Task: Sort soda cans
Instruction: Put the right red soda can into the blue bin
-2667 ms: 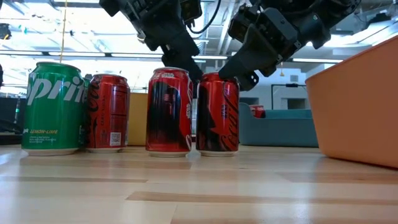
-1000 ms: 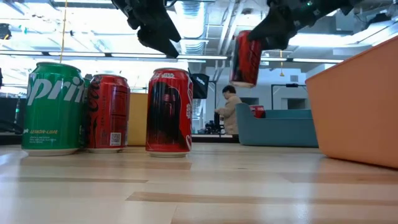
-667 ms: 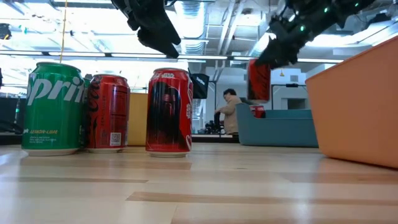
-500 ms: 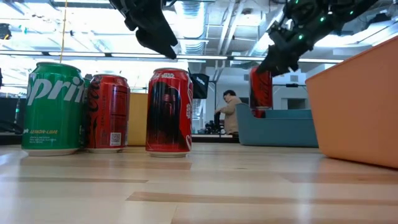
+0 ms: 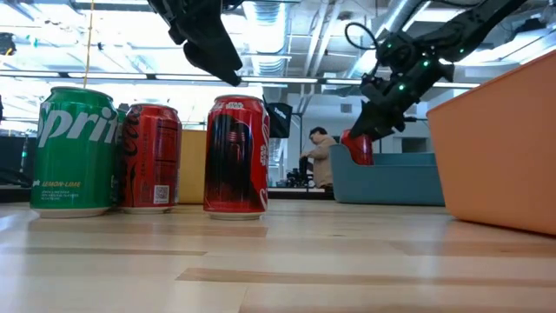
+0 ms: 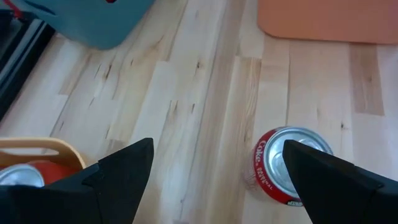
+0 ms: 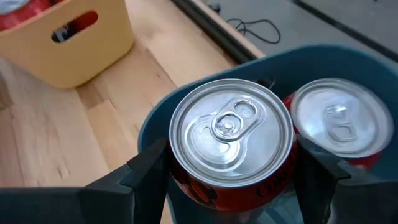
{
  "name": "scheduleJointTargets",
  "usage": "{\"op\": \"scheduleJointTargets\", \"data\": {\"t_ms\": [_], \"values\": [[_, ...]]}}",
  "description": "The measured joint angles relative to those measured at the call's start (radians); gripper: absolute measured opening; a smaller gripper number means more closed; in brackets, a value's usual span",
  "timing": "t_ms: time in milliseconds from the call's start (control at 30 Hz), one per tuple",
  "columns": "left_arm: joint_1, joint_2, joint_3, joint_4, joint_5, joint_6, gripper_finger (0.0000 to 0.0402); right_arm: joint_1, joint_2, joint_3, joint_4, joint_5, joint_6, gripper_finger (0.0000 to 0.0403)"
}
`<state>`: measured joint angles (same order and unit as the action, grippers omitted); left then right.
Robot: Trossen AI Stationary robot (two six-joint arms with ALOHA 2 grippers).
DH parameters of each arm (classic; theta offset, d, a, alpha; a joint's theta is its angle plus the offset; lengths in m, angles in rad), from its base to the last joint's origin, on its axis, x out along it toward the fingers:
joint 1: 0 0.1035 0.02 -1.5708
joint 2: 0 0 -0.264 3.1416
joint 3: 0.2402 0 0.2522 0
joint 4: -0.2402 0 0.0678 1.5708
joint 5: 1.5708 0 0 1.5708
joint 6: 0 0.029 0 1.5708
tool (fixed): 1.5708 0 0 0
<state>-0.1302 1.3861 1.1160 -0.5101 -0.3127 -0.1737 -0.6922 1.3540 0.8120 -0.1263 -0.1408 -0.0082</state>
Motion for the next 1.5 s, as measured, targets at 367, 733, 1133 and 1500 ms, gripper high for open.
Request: {"op": "scheduleJointTargets", "data": {"t_ms": [367,733,1133,1500], "values": [[-0.030,0.000,0.000,-0.037,-0.047,-0.033,0.0352,0.004,0.063,0.000,0.012,-0.002,0.016,0.0323],[-0.039,0.000,0.000,-0.084,-0.066,-0.065,0.0352,0.001,0.061,-0.032,0.017,0.002,0.046,0.0334],[-0.044,0.000,0.000,-0.082,-0.066,-0.060,0.0352,-0.024,-0.043,-0.088,0.058,-0.038,0.053,0.0348],[-0.037,0.000,0.001,-0.067,-0.066,-0.051,0.0352,-0.023,-0.032,-0.086,0.060,-0.046,0.044,0.0367]]}}
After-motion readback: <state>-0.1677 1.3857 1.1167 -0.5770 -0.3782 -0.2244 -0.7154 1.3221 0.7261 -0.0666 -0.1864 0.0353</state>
